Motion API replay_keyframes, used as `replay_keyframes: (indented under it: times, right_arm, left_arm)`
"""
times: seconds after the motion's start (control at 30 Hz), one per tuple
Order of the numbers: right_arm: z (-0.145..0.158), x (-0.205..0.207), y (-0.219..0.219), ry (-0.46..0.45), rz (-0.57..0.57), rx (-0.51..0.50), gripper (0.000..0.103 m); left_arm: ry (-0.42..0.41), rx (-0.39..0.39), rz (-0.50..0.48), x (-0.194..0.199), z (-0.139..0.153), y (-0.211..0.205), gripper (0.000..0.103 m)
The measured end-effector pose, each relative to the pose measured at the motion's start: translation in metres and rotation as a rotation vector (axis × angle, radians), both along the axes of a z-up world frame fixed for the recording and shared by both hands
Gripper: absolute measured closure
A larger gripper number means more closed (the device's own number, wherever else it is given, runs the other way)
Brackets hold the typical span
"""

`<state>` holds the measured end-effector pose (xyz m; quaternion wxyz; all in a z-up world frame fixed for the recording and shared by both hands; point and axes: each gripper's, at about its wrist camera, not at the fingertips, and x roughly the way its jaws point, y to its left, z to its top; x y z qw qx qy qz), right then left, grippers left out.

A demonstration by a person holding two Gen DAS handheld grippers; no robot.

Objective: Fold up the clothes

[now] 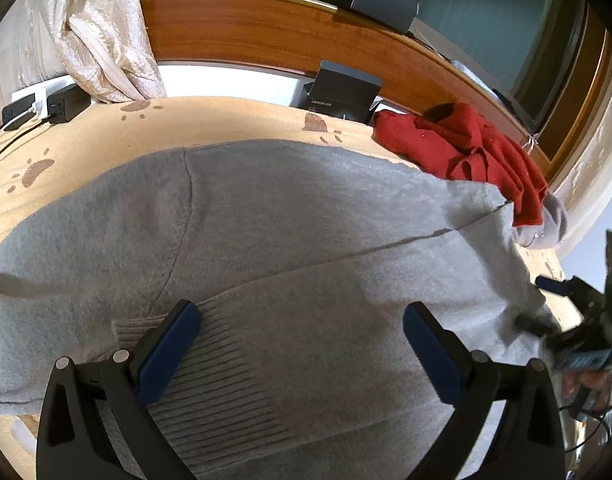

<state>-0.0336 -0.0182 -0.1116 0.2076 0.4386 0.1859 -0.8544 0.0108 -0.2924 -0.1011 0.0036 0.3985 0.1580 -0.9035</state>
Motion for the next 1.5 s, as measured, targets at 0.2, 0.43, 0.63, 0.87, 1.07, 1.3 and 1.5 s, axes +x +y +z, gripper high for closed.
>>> replay_keyframes:
  times: [0.2,0.43,0.63,0.87,1.07,1.3,1.5]
  right_arm:
    - [-0.007,0.006,0.021,-0.058,0.049,0.013,0.000]
    - [0.036,0.005,0.000,-0.012,0.056,-0.163,0.000]
    - [0.015,-0.014,-0.056,-0.072,0.089,-0.137,0.000]
    - [-0.001,-0.010,-0.061,-0.093,0.096,-0.098,0.000]
    - [0.008,-0.001,-0.055,-0.052,0.101,-0.142,0.000]
    - [-0.001,-0.003,-0.099,-0.036,0.154,-0.122,0.000]
    - [-0.014,0.007,-0.099,-0.043,0.172,-0.097,0.000]
  left_arm:
    - [-0.018,-0.038,-0.015,-0.001,-0.001,0.006,0.001]
    - [-0.030,-0.001,0.011,0.005,0.006,0.005,0.000]
    - [-0.029,-0.053,-0.015,0.004,0.000,0.011,0.000]
    - [-0.030,-0.070,-0.039,0.004,-0.002,0.011,0.001]
    - [-0.040,-0.093,-0.039,0.003,-0.002,0.015,0.001]
    - [-0.039,-0.055,0.017,0.008,0.004,0.009,0.000]
    - [-0.076,-0.139,0.033,0.005,-0.001,0.011,0.001]
